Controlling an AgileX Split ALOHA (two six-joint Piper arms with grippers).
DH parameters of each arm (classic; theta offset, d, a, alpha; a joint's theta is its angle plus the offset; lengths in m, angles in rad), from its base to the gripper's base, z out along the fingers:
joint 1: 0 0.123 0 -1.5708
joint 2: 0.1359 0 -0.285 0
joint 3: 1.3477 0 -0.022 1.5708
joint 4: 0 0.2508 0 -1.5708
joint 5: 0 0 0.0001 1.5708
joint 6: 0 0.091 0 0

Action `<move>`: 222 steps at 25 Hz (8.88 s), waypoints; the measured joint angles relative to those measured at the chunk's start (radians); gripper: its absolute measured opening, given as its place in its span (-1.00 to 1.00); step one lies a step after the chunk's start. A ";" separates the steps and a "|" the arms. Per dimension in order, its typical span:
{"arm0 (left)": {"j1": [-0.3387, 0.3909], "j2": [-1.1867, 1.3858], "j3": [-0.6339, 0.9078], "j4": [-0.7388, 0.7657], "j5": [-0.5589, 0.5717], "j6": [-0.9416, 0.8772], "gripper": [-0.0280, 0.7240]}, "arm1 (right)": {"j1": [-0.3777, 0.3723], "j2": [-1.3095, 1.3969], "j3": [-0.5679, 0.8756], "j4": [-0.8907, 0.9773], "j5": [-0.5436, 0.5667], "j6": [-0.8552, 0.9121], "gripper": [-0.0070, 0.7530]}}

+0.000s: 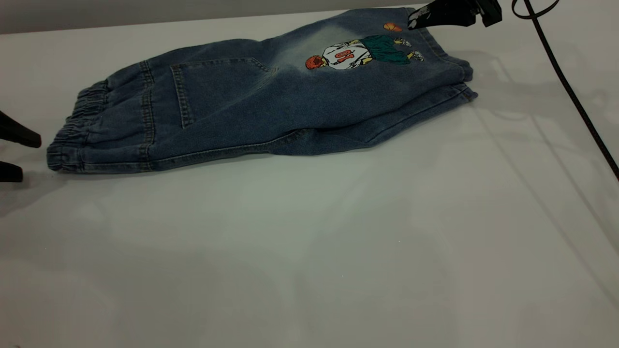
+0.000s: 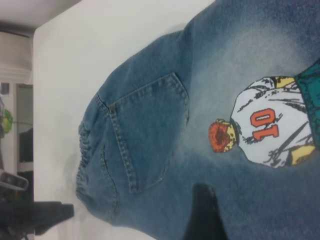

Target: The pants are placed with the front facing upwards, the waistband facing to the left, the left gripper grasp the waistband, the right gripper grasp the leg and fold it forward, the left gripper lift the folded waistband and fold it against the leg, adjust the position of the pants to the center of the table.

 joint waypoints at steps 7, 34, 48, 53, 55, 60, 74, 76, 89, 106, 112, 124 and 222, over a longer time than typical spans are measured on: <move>-0.009 -0.001 0.000 -0.051 0.006 0.088 0.44 | 0.000 0.000 0.000 -0.005 -0.001 0.000 0.17; -0.082 0.141 -0.002 -0.294 -0.027 0.146 0.44 | 0.000 0.000 0.000 -0.013 -0.008 -0.018 0.17; -0.177 0.124 0.000 -0.289 -0.175 0.142 -0.54 | 0.123 0.006 0.000 0.024 0.014 -0.022 0.17; -0.192 0.070 0.001 -0.247 -0.176 0.139 -0.54 | 0.201 0.051 0.000 0.063 -0.068 -0.025 0.17; -0.192 0.035 0.001 -0.220 -0.147 0.122 -0.54 | 0.216 0.064 0.000 0.106 -0.085 -0.046 0.17; -0.192 -0.061 0.001 -0.108 -0.109 0.043 -0.54 | 0.248 0.107 -0.035 0.234 -0.085 -0.108 0.17; -0.196 -0.238 0.000 0.007 -0.075 -0.011 -0.54 | 0.411 0.201 -0.141 0.251 -0.090 -0.060 0.17; -0.199 -0.261 0.000 0.006 -0.066 -0.014 -0.54 | 0.444 0.211 -0.141 0.252 -0.108 -0.060 0.17; -0.257 -0.487 -0.001 0.007 -0.032 -0.020 -0.54 | 0.560 0.265 -0.165 0.360 -0.043 -0.044 0.15; -0.308 -0.512 -0.001 0.053 -0.017 -0.031 -0.54 | 0.367 0.264 -0.179 0.258 0.110 -0.077 0.15; -0.345 -0.521 -0.020 0.049 0.006 -0.031 -0.54 | 0.360 0.274 -0.179 0.083 -0.038 0.046 0.15; -0.428 -0.519 -0.145 0.074 0.049 -0.078 -0.54 | 0.372 0.274 -0.180 0.023 -0.032 0.071 0.14; -0.625 -0.906 -0.577 0.189 -0.031 0.002 0.64 | 0.562 0.045 -0.402 -0.845 -0.194 0.736 0.14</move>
